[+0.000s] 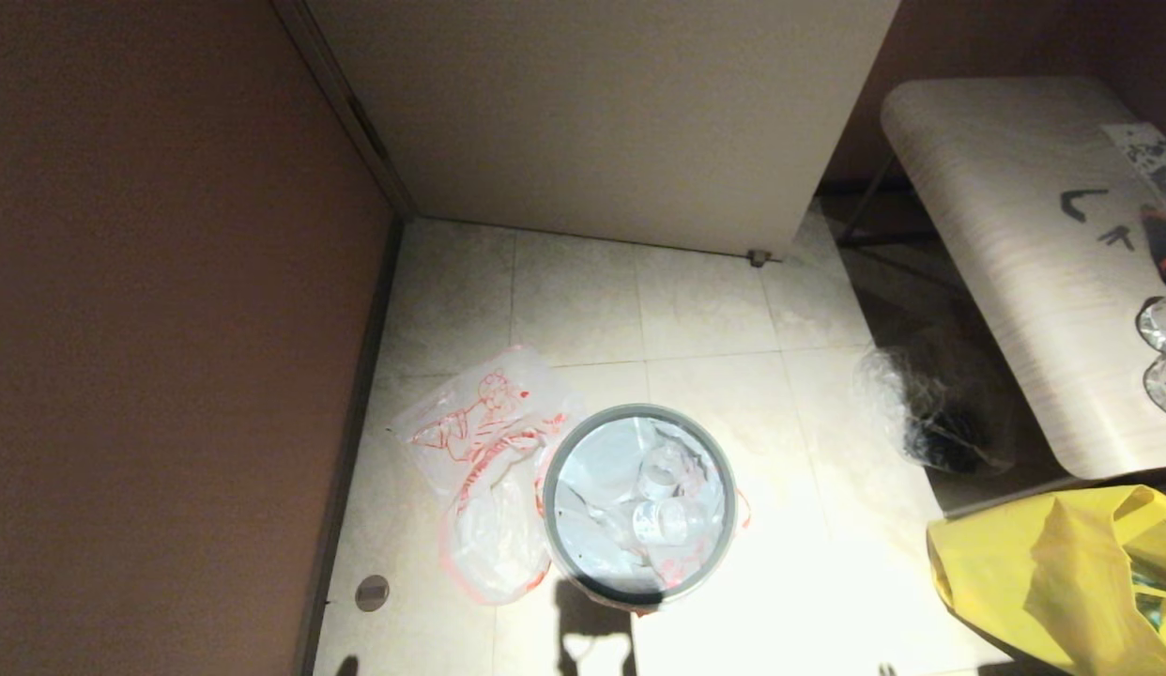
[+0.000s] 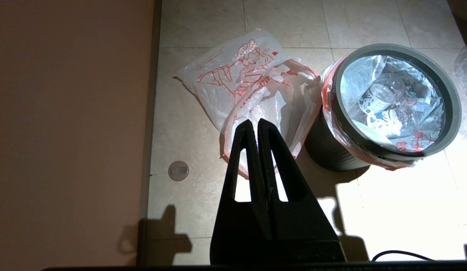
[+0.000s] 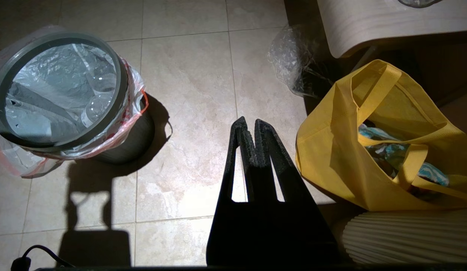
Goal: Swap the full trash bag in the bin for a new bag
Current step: Place the trash can ring on the floor
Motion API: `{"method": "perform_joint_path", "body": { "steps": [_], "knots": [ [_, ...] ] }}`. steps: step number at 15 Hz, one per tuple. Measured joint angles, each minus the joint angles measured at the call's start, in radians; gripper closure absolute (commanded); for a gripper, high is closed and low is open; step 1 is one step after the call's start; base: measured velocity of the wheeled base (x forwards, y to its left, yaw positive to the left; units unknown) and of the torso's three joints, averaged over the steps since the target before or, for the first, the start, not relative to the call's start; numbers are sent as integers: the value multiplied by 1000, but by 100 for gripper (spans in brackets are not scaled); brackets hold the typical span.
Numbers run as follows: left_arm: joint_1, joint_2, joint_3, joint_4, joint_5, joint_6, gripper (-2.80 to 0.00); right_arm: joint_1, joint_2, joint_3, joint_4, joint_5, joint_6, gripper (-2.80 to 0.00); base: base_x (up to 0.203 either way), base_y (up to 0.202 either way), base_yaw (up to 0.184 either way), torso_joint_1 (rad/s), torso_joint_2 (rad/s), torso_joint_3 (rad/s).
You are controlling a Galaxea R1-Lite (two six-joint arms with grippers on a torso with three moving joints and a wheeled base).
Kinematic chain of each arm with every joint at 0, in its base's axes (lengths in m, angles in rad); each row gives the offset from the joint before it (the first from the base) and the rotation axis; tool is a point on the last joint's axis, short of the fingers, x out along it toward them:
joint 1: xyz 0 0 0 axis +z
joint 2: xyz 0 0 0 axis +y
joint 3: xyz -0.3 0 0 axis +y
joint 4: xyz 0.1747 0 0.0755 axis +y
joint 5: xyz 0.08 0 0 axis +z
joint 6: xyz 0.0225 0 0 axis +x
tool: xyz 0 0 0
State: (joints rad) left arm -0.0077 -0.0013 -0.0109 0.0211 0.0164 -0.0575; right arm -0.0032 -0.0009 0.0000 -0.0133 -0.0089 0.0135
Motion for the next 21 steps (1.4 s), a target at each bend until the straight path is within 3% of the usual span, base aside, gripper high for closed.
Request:
{"method": "perform_joint_path", "body": {
  "steps": [9, 14, 21],
  "knots": [
    [0, 0, 0, 0, 0, 0, 0, 0, 0, -28, -3, -19, -27, 0, 0, 0, 0, 0, 0, 0],
    [0, 0, 0, 0, 0, 0, 0, 0, 135, -325, 61, -11, -90, 0, 0, 0, 0, 0, 0, 0],
    [0, 0, 0, 0, 0, 0, 0, 0, 588, -666, 71, 26, -199, 0, 0, 0, 0, 0, 0, 0]
  ]
}}
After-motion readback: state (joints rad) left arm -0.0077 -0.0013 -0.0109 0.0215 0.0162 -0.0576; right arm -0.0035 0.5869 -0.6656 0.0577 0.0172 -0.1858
